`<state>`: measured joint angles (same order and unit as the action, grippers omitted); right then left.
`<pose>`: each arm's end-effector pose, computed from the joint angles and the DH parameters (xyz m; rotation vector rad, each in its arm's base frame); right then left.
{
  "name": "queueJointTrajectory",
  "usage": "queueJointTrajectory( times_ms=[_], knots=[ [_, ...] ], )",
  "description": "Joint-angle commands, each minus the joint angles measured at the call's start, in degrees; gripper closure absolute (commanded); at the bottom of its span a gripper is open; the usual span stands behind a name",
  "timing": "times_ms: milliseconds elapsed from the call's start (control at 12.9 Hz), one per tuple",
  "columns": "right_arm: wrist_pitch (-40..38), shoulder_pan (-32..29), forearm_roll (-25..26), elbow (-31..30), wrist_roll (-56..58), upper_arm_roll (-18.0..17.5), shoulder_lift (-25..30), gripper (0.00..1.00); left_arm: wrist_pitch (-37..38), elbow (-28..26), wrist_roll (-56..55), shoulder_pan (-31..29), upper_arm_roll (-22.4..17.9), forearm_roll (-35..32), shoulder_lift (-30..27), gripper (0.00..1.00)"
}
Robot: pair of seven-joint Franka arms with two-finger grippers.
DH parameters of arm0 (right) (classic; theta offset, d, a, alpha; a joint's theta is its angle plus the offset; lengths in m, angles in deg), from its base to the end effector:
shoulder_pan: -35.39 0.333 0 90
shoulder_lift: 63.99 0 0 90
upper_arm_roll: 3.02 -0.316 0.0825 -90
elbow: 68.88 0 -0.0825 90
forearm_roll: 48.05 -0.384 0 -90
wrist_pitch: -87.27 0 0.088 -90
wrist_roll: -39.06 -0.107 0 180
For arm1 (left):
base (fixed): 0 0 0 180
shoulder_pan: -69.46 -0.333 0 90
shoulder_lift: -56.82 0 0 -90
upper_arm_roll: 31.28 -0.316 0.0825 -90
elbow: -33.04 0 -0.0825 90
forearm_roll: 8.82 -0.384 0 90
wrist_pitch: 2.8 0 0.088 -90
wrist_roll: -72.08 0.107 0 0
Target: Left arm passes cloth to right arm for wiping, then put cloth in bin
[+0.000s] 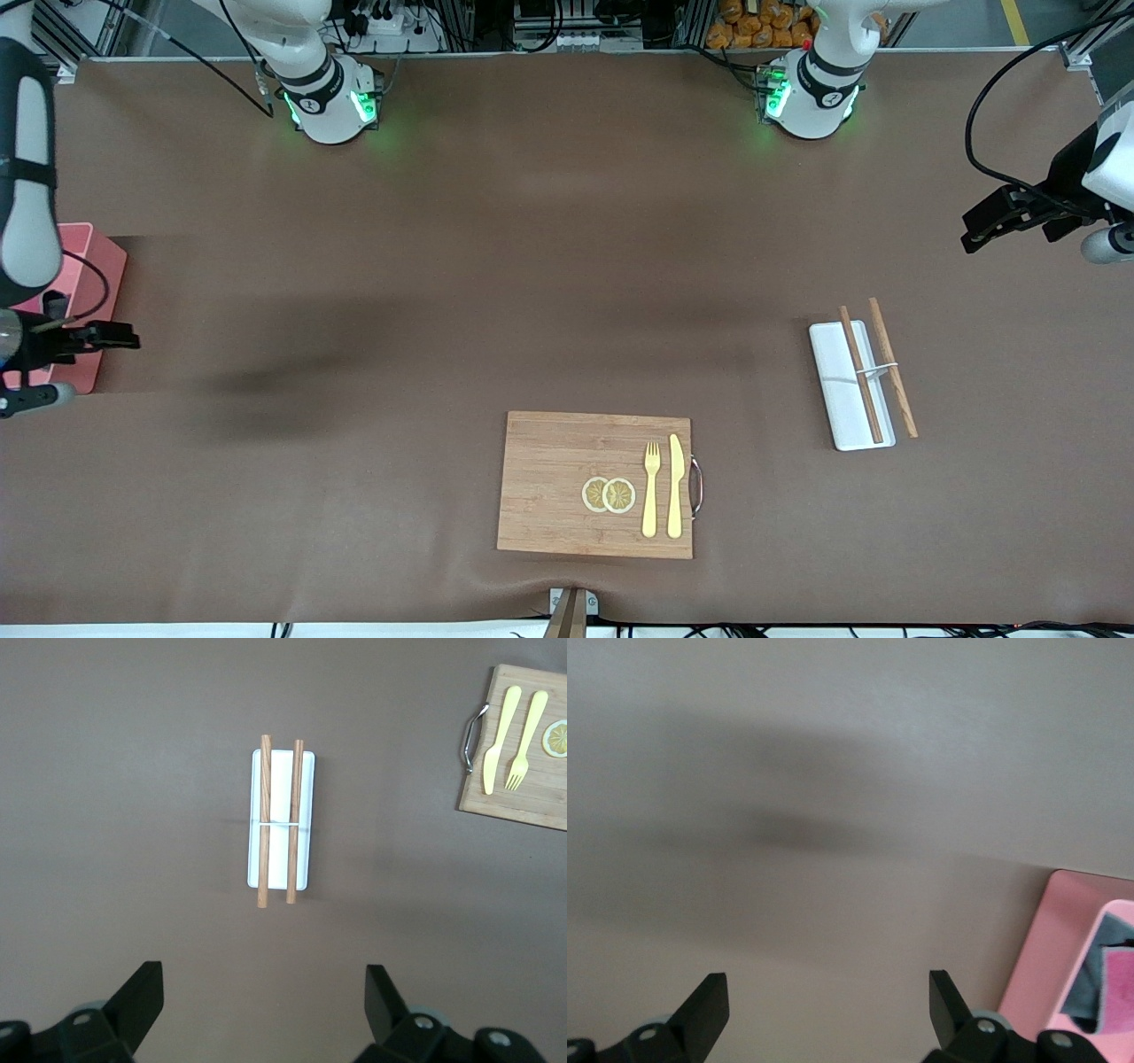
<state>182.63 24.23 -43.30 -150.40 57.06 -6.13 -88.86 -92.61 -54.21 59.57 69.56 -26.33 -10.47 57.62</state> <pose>0.6568 -0.1068 0.4344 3.0989 0.2898 -0.3122 0.5572 -0.0458 0.6392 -3.1119 -0.2038 -0.0540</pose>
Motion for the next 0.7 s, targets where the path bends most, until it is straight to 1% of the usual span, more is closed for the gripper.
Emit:
queueJointTrajectory(
  times_ms=[0, 78, 233, 310, 466, 543, 621],
  knots=[
    [-2.6, 4.2, -4.6, -0.8, -7.0, 0.7, 3.6, 0.0, 0.3, -0.6, 0.1, 0.2, -0.1, 0.4, -1.1, 0.0],
    [-3.2, 5.9, -6.1, -0.8, -10.5, 0.7, 5.0, 0.0, 0.3, -0.6, 0.1, 0.3, -0.1, 0.4, -1.1, 0.0],
    [-3.8, 11.3, -6.2, -0.9, -20.4, 1.1, 8.4, 0.0, 0.3, -0.5, 0.1, 0.3, -0.1, 0.4, -1.0, 0.0],
    [-4.2, 12.9, -6.3, -1.2, -22.4, 1.1, 9.7, 0.0, 0.3, -0.5, 0.1, 0.3, -0.1, 0.5, -1.0, 0.0],
    [-6.3, 14.1, -7.6, -1.4, -22.7, 1.3, 13.4, 0.0, 0.3, -0.6, 0.1, 0.3, -0.1, 0.5, -1.0, 0.0],
    [-6.8, 14.2, -7.6, -1.5, -22.7, 2.1, 15.3, 0.0, 0.3, -0.6, 0.2, 0.3, -0.1, 0.5, -1.0, 0.0],
    [-7.3, 15.7, -7.9, -1.5, -22.7, 4.5, 16.8, 0.0, 0.3, -0.6, 0.3, 0.3, -0.1, 0.5, -1.0, 0.0]
  ],
)
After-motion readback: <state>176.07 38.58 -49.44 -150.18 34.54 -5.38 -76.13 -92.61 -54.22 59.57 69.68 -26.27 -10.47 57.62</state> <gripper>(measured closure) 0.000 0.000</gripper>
